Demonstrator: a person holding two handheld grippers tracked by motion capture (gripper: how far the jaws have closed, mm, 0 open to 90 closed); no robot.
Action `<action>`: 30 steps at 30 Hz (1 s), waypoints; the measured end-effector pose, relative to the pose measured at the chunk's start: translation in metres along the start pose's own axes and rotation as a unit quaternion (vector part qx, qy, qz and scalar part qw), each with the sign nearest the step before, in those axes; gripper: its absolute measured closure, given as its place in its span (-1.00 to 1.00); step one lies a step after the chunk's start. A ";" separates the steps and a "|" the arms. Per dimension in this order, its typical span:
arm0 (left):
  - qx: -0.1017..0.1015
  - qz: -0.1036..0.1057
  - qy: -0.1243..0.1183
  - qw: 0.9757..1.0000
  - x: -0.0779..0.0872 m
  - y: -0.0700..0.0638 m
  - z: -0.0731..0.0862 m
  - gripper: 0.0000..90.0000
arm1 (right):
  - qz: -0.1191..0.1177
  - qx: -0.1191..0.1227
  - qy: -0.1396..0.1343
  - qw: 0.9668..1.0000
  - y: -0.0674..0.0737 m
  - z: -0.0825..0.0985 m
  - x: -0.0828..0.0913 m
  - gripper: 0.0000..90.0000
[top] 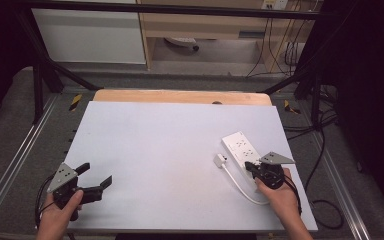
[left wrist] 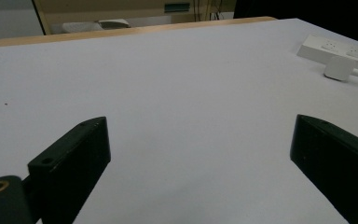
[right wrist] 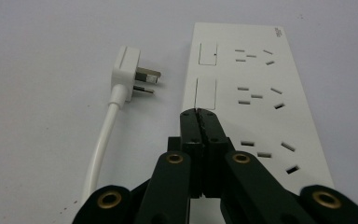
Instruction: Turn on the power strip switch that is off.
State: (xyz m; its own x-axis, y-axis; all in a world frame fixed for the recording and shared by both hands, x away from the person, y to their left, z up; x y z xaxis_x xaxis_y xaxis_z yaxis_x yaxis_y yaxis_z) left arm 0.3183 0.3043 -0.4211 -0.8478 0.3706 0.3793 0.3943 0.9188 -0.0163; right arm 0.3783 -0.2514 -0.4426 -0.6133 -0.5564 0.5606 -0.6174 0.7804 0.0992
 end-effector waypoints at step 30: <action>0.001 0.000 0.001 1.000 0.000 0.000 0.000 -0.89 | -0.027 0.005 -0.030 0.999 0.009 -0.010 0.003 0.80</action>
State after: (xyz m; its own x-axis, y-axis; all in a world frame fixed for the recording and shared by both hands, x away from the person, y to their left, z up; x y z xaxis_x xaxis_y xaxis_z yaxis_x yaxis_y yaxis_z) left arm 0.3181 0.3045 -0.4213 -0.8475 0.3699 0.3806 0.3932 0.9193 -0.0180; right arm 0.3758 -0.2435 -0.4319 -0.6078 -0.6139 0.5036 -0.6553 0.7460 0.1185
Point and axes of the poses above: each handheld gripper's, and its own axes: x roughly backward along the jaws, z roughly out of its underside, y roughly to its left, the point moved 1 cm from there along -x, roughly forward along the jaws, and after that the axes turned 8 degrees about -z, right-handed, at the moved point
